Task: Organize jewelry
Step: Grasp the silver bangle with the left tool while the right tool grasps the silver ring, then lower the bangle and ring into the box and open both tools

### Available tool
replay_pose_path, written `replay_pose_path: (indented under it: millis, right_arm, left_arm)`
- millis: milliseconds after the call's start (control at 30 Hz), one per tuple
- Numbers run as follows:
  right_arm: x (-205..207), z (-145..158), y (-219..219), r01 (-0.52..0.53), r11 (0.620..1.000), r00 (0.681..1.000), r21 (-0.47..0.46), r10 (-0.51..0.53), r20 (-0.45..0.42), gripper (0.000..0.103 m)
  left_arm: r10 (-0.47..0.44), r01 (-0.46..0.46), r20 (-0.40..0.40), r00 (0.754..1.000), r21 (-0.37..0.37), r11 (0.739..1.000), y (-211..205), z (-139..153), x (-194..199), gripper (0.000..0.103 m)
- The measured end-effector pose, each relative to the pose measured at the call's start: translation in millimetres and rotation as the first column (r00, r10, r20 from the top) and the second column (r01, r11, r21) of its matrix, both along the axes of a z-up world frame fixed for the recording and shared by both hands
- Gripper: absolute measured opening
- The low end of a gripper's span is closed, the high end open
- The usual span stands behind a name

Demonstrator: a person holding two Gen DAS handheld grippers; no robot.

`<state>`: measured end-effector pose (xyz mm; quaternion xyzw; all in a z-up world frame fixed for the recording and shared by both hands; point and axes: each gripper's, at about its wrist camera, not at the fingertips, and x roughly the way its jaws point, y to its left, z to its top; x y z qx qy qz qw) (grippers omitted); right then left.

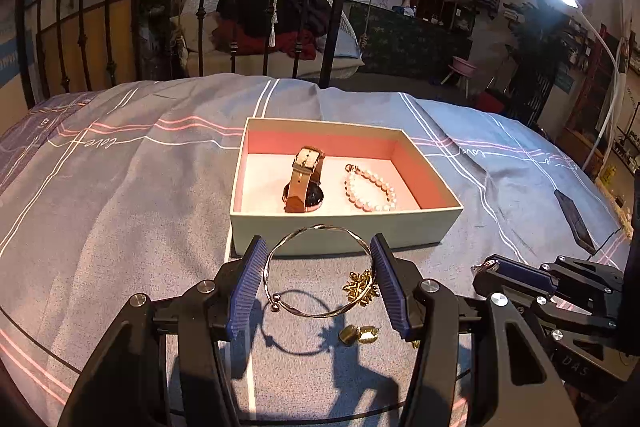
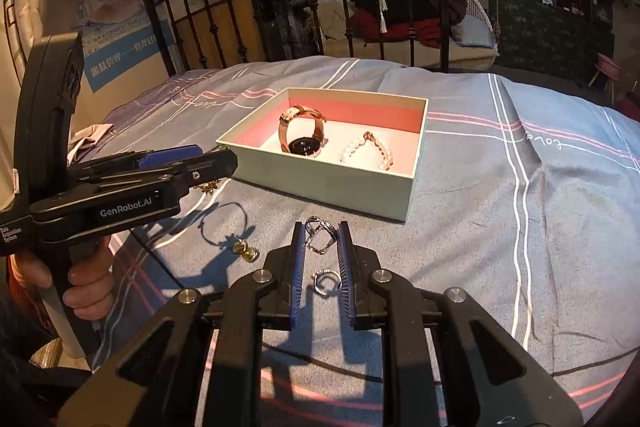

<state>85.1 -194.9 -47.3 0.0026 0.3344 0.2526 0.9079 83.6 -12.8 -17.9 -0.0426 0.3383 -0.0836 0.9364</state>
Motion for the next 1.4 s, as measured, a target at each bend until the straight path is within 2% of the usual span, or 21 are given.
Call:
replay_pose_path:
  millis: [267,467,667,1067,1400]
  right_arm:
    - [37.3,22.2,15.5,0.023,1.0,0.999,-0.004,-0.023,0.048,0.017]
    - [63.5,31.3,24.7,0.039,0.999,0.997,-0.03,-0.037,0.064,0.017]
    - [84.5,23.4,31.1,0.033,0.997,0.998,-0.073,-0.03,0.048,0.017]
    - [128.7,-5.9,49.5,0.018,0.989,0.998,-0.145,-0.026,-0.057,0.017]
    - [138.1,-21.4,55.0,0.0,0.985,0.995,-0.174,-0.018,-0.1,0.017]
  left_arm:
    - [0.003,-0.004,0.072,0.997,0.006,1.0,-6.4,30.0,28.5,0.053]
    - [0.003,-0.002,0.069,0.998,-0.016,1.0,-8.6,37.7,52.1,0.053]
    - [0.001,-0.001,0.038,0.999,0.01,1.0,-9.8,28.2,70.9,0.053]
    - [-0.011,0.015,-0.06,0.998,0.075,0.997,-22.3,-0.9,106.1,0.053]
    - [0.004,0.007,-0.113,0.994,0.1,0.995,-22.6,-18.1,123.4,0.053]
